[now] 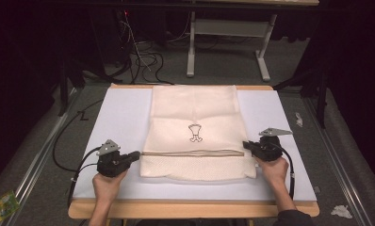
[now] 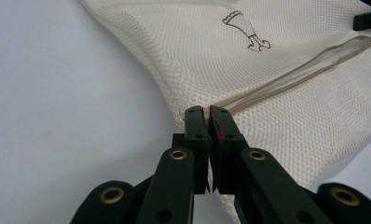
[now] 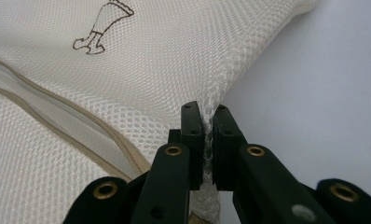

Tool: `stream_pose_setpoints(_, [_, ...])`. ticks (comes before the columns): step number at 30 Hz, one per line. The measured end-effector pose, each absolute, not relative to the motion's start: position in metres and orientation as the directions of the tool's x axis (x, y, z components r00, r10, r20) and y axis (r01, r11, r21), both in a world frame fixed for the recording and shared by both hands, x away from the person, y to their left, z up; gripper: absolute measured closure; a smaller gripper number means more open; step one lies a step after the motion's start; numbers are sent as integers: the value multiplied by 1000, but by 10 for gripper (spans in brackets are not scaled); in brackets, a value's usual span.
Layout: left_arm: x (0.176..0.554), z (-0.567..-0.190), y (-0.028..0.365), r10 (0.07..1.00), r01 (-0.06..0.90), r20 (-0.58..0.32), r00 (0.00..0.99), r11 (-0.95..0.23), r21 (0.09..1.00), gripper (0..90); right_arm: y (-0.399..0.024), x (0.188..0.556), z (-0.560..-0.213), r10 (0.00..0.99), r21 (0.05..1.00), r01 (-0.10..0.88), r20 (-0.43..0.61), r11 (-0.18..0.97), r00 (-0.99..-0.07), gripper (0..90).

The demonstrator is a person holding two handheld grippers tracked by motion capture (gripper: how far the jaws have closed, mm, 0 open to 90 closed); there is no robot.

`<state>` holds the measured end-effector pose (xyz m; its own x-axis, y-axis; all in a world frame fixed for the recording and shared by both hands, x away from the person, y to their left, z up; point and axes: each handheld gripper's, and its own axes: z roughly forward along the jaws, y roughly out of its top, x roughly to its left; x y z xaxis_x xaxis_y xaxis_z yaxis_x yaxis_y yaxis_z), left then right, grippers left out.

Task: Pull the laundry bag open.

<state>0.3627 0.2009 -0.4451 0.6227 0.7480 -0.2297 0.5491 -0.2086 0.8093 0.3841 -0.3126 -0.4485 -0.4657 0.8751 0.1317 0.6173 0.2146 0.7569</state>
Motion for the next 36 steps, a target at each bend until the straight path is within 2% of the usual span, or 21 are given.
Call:
stream_pose_setpoints(26, [364, -460, 191, 766, 567, -200, 611, -247, 785, 858, -312, 382, -466, 882, 720, 650, 114, 244, -457, 793])
stream_pose_setpoints(31, [363, -460, 191, 768, 565, -191, 611, -254, 785, 845, -313, 379, -464, 885, 722, 647, 107, 245, -454, 752])
stream_pose_setpoints(36, [365, -459, 190, 763, 570, -210, 611, -241, 786, 830, -312, 380, -464, 886, 716, 654, 109, 244, -450, 667])
